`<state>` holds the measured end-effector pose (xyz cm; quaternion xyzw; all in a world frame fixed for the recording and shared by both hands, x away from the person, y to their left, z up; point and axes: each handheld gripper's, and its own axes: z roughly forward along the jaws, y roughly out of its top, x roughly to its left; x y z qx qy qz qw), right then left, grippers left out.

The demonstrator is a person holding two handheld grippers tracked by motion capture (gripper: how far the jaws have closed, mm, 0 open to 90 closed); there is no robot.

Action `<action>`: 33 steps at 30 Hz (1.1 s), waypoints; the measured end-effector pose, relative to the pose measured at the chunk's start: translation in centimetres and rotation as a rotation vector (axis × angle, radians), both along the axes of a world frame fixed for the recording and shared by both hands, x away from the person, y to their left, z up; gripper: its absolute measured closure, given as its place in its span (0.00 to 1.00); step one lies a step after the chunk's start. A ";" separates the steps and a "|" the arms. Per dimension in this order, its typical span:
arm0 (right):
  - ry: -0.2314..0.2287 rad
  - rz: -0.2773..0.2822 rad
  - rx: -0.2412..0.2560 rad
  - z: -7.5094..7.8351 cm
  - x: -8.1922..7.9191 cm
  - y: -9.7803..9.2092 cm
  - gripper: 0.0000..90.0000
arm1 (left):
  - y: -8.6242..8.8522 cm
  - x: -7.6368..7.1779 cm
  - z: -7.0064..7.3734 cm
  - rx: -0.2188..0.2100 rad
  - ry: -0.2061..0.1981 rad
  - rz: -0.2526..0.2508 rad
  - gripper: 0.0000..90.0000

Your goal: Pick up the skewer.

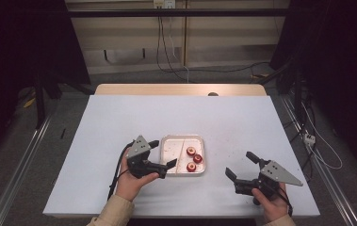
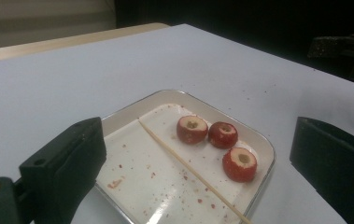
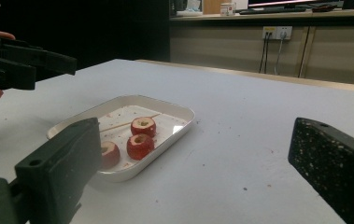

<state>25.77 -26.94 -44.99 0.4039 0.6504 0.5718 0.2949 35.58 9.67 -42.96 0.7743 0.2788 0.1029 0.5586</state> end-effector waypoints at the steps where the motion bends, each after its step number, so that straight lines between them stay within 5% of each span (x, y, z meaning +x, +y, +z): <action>1: -0.001 0.000 0.000 0.0 0.0 0.0 0.02 | -0.1 0.0 0.0 0.004 0.003 0.000 0.04; 6: -0.005 0.003 -0.001 0.0 0.0 0.0 0.02 | -0.7 0.1 0.1 0.030 -0.001 0.023 0.04; 11: -0.007 0.001 0.000 0.1 0.0 0.0 0.02 | -1.5 0.5 0.1 0.041 0.051 0.042 0.04; 19: -0.008 0.002 0.001 0.1 0.0 0.0 0.03 | -2.2 0.8 0.0 0.085 0.080 0.064 0.10; 28: -0.009 0.006 -0.001 0.1 0.0 0.1 0.03 | -2.8 1.4 0.0 0.140 0.203 0.101 0.23; 33: -0.010 0.004 0.003 0.1 -0.1 0.0 0.03 | -3.3 1.6 0.1 0.167 0.231 0.113 0.32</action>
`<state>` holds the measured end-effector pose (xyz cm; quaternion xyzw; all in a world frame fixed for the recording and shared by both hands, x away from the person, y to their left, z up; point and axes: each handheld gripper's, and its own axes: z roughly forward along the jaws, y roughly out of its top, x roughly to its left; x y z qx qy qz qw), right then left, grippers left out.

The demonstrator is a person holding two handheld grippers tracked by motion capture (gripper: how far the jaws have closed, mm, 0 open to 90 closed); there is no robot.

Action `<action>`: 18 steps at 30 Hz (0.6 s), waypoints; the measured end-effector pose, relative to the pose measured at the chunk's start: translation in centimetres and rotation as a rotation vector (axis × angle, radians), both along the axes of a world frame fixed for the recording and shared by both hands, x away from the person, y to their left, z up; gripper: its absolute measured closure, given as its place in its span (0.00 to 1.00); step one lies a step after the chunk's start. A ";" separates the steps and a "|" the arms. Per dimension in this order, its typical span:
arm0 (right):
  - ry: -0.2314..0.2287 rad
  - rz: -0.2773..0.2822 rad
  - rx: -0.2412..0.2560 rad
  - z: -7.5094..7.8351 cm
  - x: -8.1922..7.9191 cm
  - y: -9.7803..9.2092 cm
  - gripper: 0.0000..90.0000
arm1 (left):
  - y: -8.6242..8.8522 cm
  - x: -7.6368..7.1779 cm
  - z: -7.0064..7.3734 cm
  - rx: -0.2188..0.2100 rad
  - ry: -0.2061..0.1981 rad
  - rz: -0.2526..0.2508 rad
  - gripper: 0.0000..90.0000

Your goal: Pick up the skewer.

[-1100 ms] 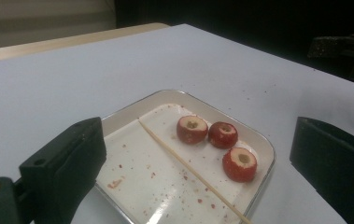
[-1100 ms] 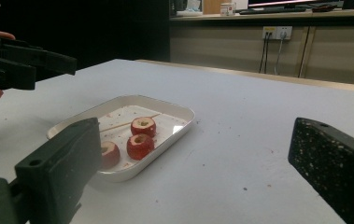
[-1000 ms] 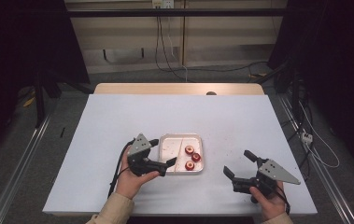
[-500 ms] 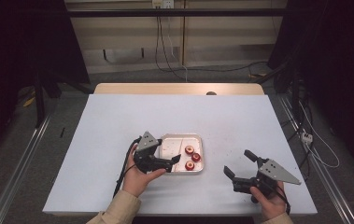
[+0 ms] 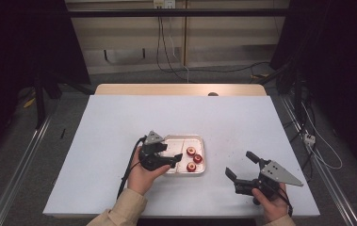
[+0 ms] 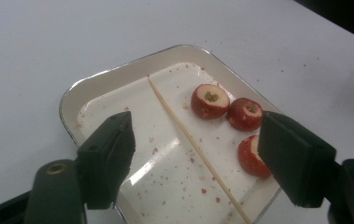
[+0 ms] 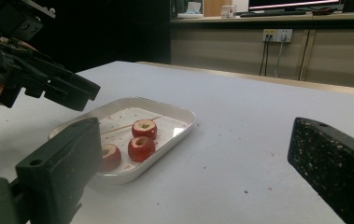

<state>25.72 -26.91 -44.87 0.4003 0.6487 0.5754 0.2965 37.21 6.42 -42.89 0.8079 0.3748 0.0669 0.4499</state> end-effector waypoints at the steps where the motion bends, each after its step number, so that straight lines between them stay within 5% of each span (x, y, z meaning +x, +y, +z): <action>1: 0.000 -0.001 0.002 0.0 0.0 0.0 0.03 | -0.1 0.1 -0.1 0.002 0.005 0.003 0.34; 6: -0.001 0.000 0.000 0.0 0.0 0.0 0.03 | -0.2 0.4 -0.1 0.020 0.024 -0.006 0.43; 12: 0.000 0.001 0.004 0.0 0.0 0.0 0.03 | -0.5 0.5 0.0 0.046 0.001 -0.015 0.45; 18: -0.001 0.002 0.003 0.0 0.0 0.0 0.03 | -0.9 0.6 -0.1 0.078 0.022 -0.018 0.46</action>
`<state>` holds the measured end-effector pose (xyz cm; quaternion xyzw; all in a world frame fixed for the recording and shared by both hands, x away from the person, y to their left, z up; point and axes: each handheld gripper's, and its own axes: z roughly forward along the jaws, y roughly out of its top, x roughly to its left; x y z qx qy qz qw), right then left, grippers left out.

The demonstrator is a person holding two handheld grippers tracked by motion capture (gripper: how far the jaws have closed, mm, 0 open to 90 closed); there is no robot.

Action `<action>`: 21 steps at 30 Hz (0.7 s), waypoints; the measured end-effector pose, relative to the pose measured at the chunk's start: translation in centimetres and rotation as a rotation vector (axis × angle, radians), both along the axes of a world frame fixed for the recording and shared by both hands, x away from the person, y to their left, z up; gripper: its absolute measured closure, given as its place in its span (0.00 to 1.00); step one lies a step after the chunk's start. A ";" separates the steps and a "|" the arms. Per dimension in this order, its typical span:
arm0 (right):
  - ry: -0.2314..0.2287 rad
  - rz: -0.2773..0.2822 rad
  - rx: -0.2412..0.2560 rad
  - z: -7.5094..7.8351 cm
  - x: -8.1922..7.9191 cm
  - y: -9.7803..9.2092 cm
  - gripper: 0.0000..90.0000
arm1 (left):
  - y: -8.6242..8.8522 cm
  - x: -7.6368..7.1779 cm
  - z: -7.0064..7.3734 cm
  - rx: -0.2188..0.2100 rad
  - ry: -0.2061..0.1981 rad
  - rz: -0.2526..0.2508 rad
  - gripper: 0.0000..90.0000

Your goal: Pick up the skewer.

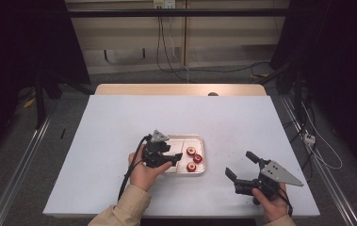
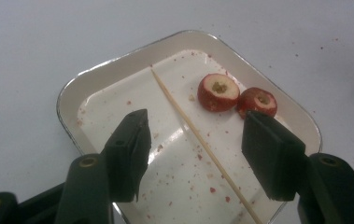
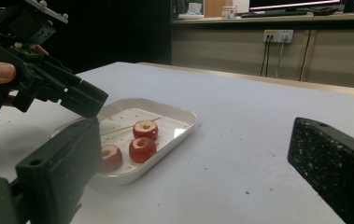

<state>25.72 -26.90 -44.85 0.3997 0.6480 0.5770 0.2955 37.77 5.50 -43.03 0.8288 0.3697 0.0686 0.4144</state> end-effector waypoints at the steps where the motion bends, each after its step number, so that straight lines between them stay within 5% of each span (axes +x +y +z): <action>1: -0.001 -0.001 -0.001 0.0 0.0 0.0 0.03 | -0.1 0.0 0.0 -0.002 0.006 0.000 0.46; 4: -0.001 -0.002 0.001 0.0 0.0 0.0 0.03 | -0.4 0.0 0.0 -0.010 0.019 -0.012 0.57; 21: 0.002 0.002 0.001 -0.1 0.0 0.0 0.03 | -1.6 0.1 -0.6 0.086 0.127 0.012 0.75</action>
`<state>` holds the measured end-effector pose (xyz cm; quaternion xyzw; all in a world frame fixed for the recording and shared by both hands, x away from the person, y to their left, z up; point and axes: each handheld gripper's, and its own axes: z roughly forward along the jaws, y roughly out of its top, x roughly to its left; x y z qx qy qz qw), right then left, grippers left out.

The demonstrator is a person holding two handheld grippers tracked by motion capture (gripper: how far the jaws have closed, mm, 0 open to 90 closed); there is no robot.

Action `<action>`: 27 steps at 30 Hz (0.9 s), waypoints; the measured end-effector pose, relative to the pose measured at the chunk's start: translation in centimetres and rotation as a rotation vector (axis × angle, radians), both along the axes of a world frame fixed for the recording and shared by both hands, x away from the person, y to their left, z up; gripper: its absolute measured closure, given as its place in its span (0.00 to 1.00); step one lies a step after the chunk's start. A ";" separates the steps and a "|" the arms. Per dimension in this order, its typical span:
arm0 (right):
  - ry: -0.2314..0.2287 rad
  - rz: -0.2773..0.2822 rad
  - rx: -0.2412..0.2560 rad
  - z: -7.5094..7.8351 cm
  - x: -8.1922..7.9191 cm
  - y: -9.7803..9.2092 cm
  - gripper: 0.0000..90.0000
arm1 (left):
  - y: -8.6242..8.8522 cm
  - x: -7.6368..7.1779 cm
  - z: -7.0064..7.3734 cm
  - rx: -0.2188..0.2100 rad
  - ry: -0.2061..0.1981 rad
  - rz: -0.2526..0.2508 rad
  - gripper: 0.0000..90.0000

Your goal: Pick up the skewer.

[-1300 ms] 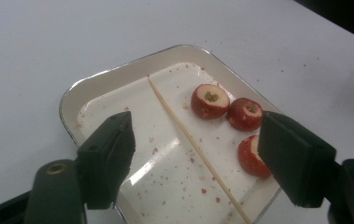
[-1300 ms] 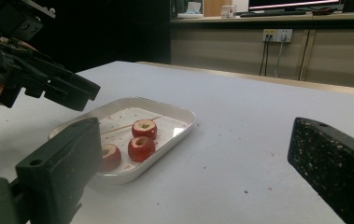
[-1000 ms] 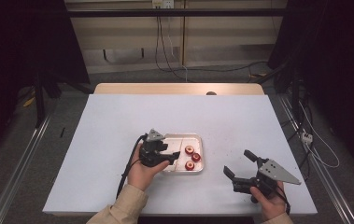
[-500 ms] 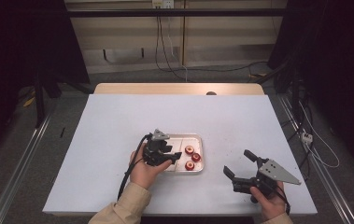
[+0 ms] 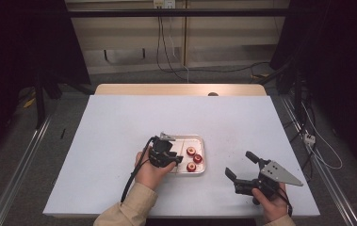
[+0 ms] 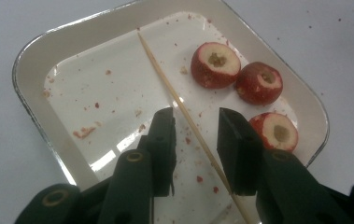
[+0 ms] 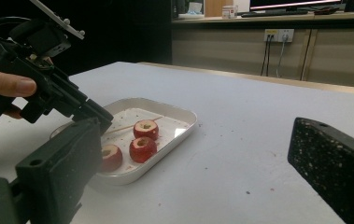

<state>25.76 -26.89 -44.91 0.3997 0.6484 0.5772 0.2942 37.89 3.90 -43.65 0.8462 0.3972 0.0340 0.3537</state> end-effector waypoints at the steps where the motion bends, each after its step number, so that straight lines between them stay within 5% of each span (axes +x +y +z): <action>1: -0.001 0.000 0.003 0.0 0.0 0.0 0.03 | -0.1 -0.1 0.0 0.002 -0.002 0.007 0.76; 10: 0.001 0.001 -0.002 0.0 0.0 0.0 0.03 | -0.2 -0.6 -0.2 0.020 0.046 0.007 0.82; 18: 0.003 0.004 -0.001 -0.1 0.1 0.0 0.03 | -0.2 -0.5 -0.3 0.043 0.082 0.033 0.99; 27: 0.007 0.002 -0.002 -0.1 0.1 0.0 0.03 | 1.0 -0.6 0.6 0.007 0.051 0.078 0.99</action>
